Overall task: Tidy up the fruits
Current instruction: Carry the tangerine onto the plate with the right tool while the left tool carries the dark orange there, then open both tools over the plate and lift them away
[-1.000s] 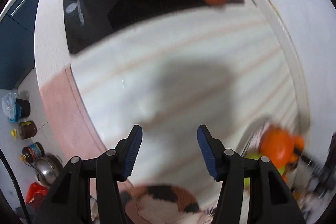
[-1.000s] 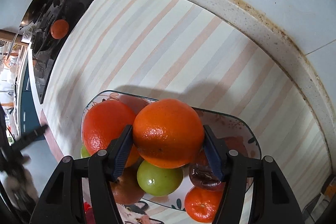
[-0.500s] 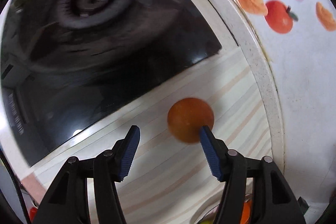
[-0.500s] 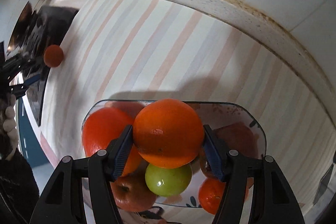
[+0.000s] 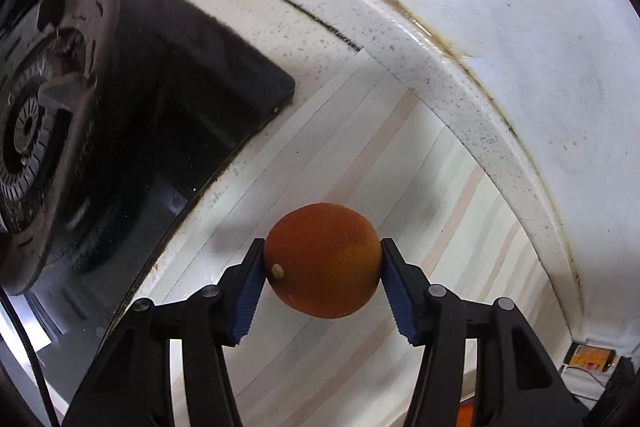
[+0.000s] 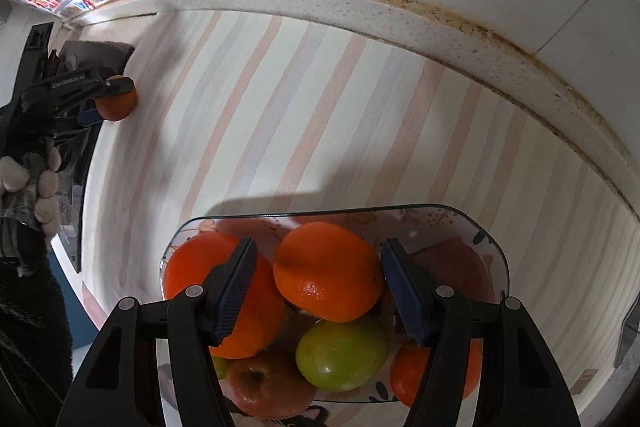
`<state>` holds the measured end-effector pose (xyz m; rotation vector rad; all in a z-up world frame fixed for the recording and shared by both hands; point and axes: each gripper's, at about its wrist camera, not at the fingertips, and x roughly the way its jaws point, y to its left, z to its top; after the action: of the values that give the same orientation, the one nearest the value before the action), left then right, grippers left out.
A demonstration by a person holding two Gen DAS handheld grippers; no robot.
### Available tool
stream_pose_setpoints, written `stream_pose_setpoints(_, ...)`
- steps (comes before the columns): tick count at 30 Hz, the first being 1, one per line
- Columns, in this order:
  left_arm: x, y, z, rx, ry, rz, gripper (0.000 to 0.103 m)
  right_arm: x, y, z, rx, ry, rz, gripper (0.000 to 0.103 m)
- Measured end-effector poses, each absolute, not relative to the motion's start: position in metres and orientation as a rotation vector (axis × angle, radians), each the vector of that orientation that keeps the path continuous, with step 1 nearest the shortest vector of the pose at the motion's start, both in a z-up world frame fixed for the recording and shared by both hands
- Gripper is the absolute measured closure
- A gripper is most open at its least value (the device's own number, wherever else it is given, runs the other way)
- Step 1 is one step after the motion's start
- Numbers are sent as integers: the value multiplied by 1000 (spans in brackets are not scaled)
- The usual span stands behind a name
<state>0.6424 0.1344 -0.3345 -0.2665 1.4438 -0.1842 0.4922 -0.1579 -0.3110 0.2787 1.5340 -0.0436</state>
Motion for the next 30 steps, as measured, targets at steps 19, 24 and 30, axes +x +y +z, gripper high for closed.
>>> stream_pose_setpoints(19, 466, 79, -311, -339, 1684, -639, 49, 470, -164, -287, 327, 1482, 11, 36)
stream_pose_setpoints(24, 463, 84, -315, -379, 1663, -596, 45, 464, -162, -284, 321, 1479, 26, 35)
stream_pose_setpoints(30, 470, 82, -319, -317, 1681, -521, 41, 461, -163, -283, 344, 1470, 37, 28)
